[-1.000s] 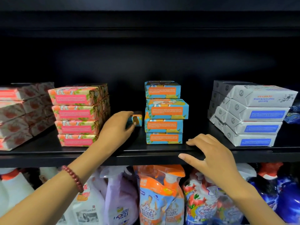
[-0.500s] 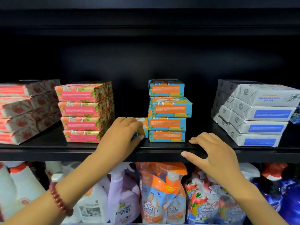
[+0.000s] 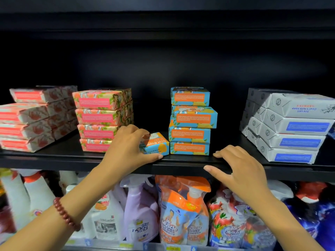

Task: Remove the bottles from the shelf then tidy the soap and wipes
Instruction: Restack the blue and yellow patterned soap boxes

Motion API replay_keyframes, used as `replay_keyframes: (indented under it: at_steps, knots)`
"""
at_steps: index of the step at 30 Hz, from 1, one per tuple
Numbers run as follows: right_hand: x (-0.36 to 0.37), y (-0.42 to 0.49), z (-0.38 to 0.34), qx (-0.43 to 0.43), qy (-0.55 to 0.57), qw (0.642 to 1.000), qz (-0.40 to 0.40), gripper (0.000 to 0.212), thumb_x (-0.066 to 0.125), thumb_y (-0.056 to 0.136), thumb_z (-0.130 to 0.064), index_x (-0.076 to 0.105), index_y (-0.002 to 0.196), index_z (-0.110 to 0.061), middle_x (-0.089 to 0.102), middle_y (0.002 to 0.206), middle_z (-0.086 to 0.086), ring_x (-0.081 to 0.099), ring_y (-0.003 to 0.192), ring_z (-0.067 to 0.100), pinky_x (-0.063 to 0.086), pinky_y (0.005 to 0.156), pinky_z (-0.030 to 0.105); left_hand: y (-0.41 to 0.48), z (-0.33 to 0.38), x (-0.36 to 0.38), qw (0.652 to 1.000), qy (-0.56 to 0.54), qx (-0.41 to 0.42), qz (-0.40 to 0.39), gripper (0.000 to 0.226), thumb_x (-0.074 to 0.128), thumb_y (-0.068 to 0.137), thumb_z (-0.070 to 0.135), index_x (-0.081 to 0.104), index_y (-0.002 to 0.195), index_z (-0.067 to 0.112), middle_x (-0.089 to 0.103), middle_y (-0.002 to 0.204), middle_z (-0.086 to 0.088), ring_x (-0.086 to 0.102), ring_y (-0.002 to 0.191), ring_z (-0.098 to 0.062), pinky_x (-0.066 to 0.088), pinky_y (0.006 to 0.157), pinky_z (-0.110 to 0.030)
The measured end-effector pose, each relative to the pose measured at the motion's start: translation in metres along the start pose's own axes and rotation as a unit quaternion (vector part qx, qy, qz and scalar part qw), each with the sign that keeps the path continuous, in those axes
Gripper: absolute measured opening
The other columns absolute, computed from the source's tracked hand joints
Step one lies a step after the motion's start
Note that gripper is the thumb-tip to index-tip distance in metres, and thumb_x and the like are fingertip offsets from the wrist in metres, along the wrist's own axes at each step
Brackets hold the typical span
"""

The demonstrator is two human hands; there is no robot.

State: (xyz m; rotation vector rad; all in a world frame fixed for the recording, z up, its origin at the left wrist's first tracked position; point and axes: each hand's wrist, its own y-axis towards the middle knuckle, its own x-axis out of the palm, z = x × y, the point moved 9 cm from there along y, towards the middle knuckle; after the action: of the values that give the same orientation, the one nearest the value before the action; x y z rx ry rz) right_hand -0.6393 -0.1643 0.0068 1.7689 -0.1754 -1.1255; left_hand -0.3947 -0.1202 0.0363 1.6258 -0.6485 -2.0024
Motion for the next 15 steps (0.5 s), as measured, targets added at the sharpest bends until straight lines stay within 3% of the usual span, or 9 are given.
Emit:
replay_keyframes:
  at_steps: [5,10,15]
  knots:
    - [0.000,-0.001,-0.001,-0.004,-0.008,1.000,0.005,0.057,0.040,0.078,-0.067,0.068,0.087,-0.017,0.062,0.080,-0.008,0.061,0.074,0.016,0.029,0.050,0.013,-0.007,0.003,-0.002,1.000,-0.006,-0.011,-0.003,0.070,0.071,0.070,0.059,0.058,0.125,0.017,0.064,0.112,-0.003,0.054,0.102,-0.021,0.042,0.078,-0.031]
    - [-0.001,-0.001,-0.002,-0.007,-0.014,1.000,0.013,0.056,0.039,0.079,-0.066,0.068,0.086,-0.017,0.062,0.078,-0.007,0.061,0.071,0.015,0.031,0.049,0.014,-0.021,0.008,-0.028,0.995,-0.010,0.006,0.097,0.066,0.080,0.066,0.051,0.064,0.116,0.010,0.066,0.108,-0.008,0.055,0.098,-0.027,0.037,0.075,-0.029]
    - [-0.001,-0.001,-0.002,-0.010,-0.013,1.000,0.021,0.056,0.040,0.079,-0.065,0.067,0.085,-0.017,0.061,0.077,-0.007,0.060,0.070,0.014,0.032,0.050,0.015,-0.018,0.026,-0.082,0.971,-0.109,0.024,0.211,0.067,0.070,0.067,0.054,0.063,0.117,0.010,0.064,0.109,0.000,0.056,0.100,-0.015,0.042,0.081,-0.025]
